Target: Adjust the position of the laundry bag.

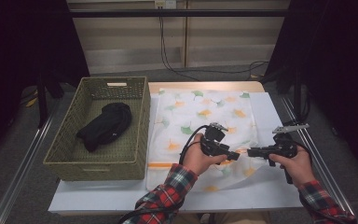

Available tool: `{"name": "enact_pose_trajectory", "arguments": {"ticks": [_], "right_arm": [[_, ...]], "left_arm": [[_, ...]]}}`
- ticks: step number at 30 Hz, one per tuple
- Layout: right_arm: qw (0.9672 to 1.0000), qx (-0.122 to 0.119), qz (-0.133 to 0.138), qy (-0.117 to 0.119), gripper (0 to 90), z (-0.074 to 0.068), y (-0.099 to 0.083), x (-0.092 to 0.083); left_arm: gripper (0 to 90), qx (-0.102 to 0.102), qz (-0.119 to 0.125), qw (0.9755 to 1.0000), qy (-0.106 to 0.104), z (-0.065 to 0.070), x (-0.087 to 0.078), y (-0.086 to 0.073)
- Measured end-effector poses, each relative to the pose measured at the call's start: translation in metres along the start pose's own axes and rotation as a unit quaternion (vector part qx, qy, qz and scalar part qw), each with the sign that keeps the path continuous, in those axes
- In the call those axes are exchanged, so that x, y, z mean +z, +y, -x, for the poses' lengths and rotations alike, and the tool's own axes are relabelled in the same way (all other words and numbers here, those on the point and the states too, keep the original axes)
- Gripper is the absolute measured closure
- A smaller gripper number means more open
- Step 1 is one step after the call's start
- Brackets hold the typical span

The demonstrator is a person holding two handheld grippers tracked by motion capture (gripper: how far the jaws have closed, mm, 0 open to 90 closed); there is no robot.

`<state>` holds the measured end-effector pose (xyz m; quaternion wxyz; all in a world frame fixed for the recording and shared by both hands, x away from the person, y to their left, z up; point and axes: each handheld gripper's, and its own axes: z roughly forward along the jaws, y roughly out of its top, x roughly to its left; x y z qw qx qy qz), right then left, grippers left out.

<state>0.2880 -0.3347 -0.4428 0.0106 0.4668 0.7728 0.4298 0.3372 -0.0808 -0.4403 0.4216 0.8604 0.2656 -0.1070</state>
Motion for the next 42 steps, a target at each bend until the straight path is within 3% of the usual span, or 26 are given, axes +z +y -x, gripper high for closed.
{"name": "enact_pose_trajectory", "arguments": {"ticks": [2,12,21,23,31,34,42], "right_arm": [[1.0000,0.000,0.000,0.000,85.9,0.000,0.000,0.000],[1.0000,-0.002,0.002,0.001,86.0,-0.001,0.000,0.001],[1.0000,-0.001,-0.001,0.001,86.0,-0.001,0.000,0.001],[1.0000,-0.003,-0.001,0.000,86.0,-0.001,0.000,0.001],[1.0000,-0.005,0.001,0.001,86.0,-0.002,0.000,0.001],[1.0000,-0.004,0.004,0.003,86.0,-0.003,0.000,0.002],[1.0000,-0.005,0.002,0.001,86.0,-0.002,-0.001,0.001]], "left_arm": [[53.7,-0.007,0.009,0.9999,0.000,0.002,0.002,0.000],[74.2,0.003,-0.010,0.9998,-0.015,0.003,0.007,0.006],[77.0,-0.013,-0.013,0.9996,-0.022,0.000,0.016,0.007],[77.3,-0.021,-0.004,0.9994,-0.027,-0.001,0.018,0.007],[80.8,-0.013,-0.008,0.9994,-0.032,-0.001,0.016,0.010],[84.3,-0.023,-0.012,0.9989,-0.039,0.002,0.020,0.011],[82.6,-0.026,-0.019,0.9991,-0.028,-0.001,0.019,0.008]]}}
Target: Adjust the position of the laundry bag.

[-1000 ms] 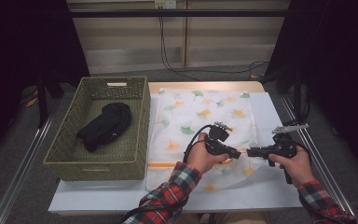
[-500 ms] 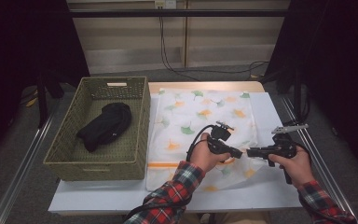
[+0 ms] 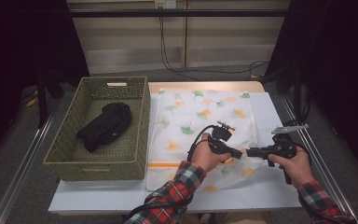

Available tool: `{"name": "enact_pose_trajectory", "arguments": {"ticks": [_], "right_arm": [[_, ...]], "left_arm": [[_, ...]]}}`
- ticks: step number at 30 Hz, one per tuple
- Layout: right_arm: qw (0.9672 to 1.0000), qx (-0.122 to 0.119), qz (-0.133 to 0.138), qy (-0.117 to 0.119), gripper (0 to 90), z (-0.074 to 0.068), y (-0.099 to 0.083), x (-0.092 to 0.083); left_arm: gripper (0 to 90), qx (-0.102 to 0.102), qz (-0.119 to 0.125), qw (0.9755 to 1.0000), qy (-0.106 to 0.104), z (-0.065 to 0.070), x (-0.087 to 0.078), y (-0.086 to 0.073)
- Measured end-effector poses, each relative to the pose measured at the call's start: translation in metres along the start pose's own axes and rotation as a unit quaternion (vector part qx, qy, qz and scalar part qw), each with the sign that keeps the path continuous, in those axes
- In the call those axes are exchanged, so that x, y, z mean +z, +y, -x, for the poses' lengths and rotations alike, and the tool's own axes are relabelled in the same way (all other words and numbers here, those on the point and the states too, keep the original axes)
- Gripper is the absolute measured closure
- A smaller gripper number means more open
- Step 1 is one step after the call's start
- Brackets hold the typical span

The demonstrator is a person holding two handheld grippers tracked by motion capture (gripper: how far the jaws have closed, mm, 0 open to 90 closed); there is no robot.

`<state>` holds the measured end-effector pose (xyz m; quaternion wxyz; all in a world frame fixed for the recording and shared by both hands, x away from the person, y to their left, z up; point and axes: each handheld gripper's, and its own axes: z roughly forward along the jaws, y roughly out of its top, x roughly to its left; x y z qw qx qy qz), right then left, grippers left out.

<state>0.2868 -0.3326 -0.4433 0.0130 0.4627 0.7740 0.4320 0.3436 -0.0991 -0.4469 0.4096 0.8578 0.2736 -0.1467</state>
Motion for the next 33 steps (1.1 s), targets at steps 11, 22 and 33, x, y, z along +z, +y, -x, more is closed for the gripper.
{"name": "enact_pose_trajectory", "arguments": {"ticks": [11,22,33], "right_arm": [[1.0000,0.005,0.005,0.001,86.0,0.000,0.000,-0.001],[1.0000,0.004,0.005,0.002,85.9,-0.001,0.000,0.001],[0.9999,0.011,0.010,-0.001,86.0,0.000,-0.001,0.000]], "left_arm": [[71.2,-0.013,0.004,0.9998,0.016,-0.004,-0.006,-0.004],[67.9,-0.001,0.000,0.9999,0.015,0.000,0.003,0.004],[82.4,0.004,0.004,0.9999,0.012,0.006,-0.009,0.008]]}}
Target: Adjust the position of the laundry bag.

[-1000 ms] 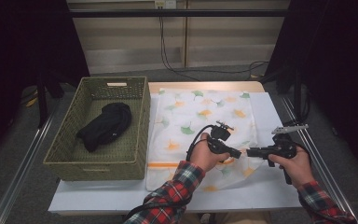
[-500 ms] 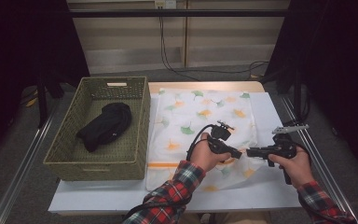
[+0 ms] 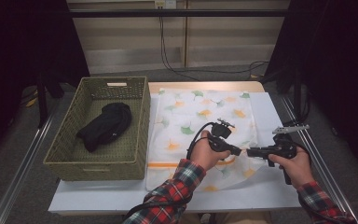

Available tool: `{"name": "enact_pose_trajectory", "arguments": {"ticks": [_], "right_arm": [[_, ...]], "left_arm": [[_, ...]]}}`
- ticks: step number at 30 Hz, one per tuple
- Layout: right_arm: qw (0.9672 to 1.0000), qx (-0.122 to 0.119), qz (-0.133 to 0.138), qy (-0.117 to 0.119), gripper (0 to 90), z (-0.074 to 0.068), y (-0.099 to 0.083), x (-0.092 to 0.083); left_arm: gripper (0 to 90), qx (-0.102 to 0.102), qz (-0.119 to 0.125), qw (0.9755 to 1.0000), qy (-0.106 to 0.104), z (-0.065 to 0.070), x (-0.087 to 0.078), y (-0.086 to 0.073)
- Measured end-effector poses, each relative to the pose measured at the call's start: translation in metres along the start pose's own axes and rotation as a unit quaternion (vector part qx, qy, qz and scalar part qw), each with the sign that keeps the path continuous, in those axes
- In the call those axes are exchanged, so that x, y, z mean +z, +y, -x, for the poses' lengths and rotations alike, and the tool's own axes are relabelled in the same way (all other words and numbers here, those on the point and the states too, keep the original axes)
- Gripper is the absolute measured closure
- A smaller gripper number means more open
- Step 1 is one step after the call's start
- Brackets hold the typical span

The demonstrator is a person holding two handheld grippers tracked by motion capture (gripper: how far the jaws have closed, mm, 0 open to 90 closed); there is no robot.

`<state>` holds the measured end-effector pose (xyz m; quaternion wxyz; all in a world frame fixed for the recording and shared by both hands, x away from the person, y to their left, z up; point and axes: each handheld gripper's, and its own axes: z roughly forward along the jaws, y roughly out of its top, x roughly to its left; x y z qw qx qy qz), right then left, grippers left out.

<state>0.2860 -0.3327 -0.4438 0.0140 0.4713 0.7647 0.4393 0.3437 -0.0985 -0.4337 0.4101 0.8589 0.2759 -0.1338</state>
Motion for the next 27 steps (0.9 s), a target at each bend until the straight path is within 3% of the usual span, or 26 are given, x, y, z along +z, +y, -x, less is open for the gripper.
{"name": "enact_pose_trajectory", "arguments": {"ticks": [2,8,17,20,27], "right_arm": [[1.0000,-0.001,0.000,-0.001,85.9,-0.001,0.000,0.000],[1.0000,-0.003,-0.002,-0.001,85.9,-0.002,0.001,0.001],[1.0000,0.000,0.000,0.004,86.0,-0.001,0.000,0.000],[1.0000,0.000,0.001,0.003,85.9,-0.001,0.000,0.000],[1.0000,0.004,0.003,0.006,86.0,-0.001,0.000,0.000]], "left_arm": [[82.4,-0.005,-0.001,1.0000,-0.003,0.001,0.001,0.000],[82.9,0.006,-0.008,0.9999,-0.003,-0.002,0.005,-0.002],[82.4,-0.001,-0.001,0.9999,-0.011,-0.001,0.011,-0.003],[82.1,0.004,-0.001,1.0000,-0.005,-0.001,0.014,-0.003],[89.2,0.006,0.003,0.9999,-0.012,-0.002,0.016,-0.005]]}}
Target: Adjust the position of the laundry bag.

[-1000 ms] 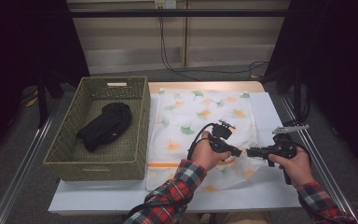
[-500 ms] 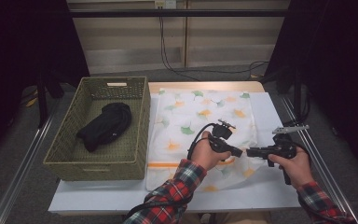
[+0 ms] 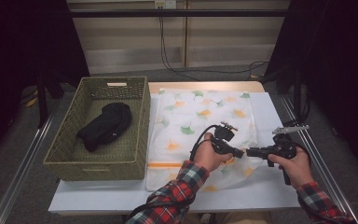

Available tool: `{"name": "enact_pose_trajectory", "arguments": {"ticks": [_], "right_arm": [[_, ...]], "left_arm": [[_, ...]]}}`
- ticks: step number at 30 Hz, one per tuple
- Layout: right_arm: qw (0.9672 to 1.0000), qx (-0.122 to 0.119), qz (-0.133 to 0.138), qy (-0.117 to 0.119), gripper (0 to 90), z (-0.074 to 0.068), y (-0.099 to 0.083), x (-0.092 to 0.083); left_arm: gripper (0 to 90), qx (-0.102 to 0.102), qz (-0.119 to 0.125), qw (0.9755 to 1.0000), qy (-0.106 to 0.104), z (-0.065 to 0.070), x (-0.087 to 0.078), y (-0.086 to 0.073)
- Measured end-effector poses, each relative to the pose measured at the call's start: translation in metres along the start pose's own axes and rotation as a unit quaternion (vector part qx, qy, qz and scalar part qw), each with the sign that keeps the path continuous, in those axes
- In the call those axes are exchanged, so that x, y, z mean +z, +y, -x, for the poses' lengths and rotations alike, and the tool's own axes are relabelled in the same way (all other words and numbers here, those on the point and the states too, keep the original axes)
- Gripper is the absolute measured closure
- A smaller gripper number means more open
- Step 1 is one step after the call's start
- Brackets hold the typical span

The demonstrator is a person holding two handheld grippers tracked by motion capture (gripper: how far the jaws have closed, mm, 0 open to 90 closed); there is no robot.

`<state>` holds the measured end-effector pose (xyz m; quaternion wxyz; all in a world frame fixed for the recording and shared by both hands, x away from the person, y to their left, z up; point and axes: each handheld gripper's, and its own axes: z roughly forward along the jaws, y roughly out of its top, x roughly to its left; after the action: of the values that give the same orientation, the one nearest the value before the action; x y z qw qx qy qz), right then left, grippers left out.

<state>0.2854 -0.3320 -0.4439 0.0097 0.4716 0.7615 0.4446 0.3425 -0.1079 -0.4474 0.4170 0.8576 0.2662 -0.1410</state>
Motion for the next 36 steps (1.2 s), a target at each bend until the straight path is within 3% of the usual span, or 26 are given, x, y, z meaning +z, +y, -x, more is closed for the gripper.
{"name": "enact_pose_trajectory", "arguments": {"ticks": [4,5,9,13,16,18,21,24,25,29,33,35,36], "right_arm": [[1.0000,0.004,0.001,0.003,86.0,0.000,0.000,0.000],[1.0000,0.004,0.001,0.003,86.0,0.000,0.000,0.000],[1.0000,0.002,0.001,0.000,86.0,0.000,0.000,-0.001],[1.0000,0.005,0.004,0.001,86.0,0.001,0.000,-0.001],[0.9999,0.009,0.008,0.009,86.0,0.001,0.000,-0.001],[0.9999,0.008,0.007,0.006,86.0,0.001,0.000,-0.001],[0.9999,0.006,0.006,0.006,85.9,0.001,-0.001,-0.002],[0.9999,0.012,0.006,0.006,86.0,0.002,-0.001,-0.002],[0.9999,0.014,0.006,0.005,86.0,0.002,-0.001,-0.002],[0.9998,0.017,0.010,0.005,86.1,0.002,-0.001,-0.002],[0.9989,0.034,0.020,0.024,86.3,0.002,0.000,-0.003],[0.9989,0.035,0.020,0.024,86.3,0.002,0.000,-0.003],[0.9995,0.024,0.015,0.014,86.2,0.000,0.000,-0.002]], "left_arm": [[90.0,0.001,0.000,1.0000,0.005,0.001,0.001,-0.001],[90.0,0.013,-0.009,0.9999,0.004,-0.001,0.000,0.000],[90.0,-0.005,-0.001,1.0000,0.003,0.000,-0.001,-0.002],[90.0,-0.003,-0.002,1.0000,-0.002,-0.001,-0.005,-0.001],[90.0,-0.006,0.003,0.9999,0.011,-0.002,-0.007,0.000],[89.5,-0.002,0.000,1.0000,0.007,-0.002,-0.007,0.000],[84.9,-0.008,0.006,0.9999,0.012,-0.001,-0.008,-0.001],[75.8,-0.002,0.004,0.9999,0.012,-0.002,-0.008,-0.003],[74.7,0.006,-0.008,0.9998,0.016,-0.001,-0.008,-0.004],[71.8,0.009,-0.015,0.9996,0.022,-0.001,-0.007,-0.006],[70.1,0.011,-0.016,0.9995,0.024,-0.001,-0.002,-0.008],[70.7,0.005,-0.009,0.9998,0.017,-0.001,0.002,-0.010],[70.6,0.009,-0.020,0.9995,0.022,-0.001,0.002,-0.010]]}}
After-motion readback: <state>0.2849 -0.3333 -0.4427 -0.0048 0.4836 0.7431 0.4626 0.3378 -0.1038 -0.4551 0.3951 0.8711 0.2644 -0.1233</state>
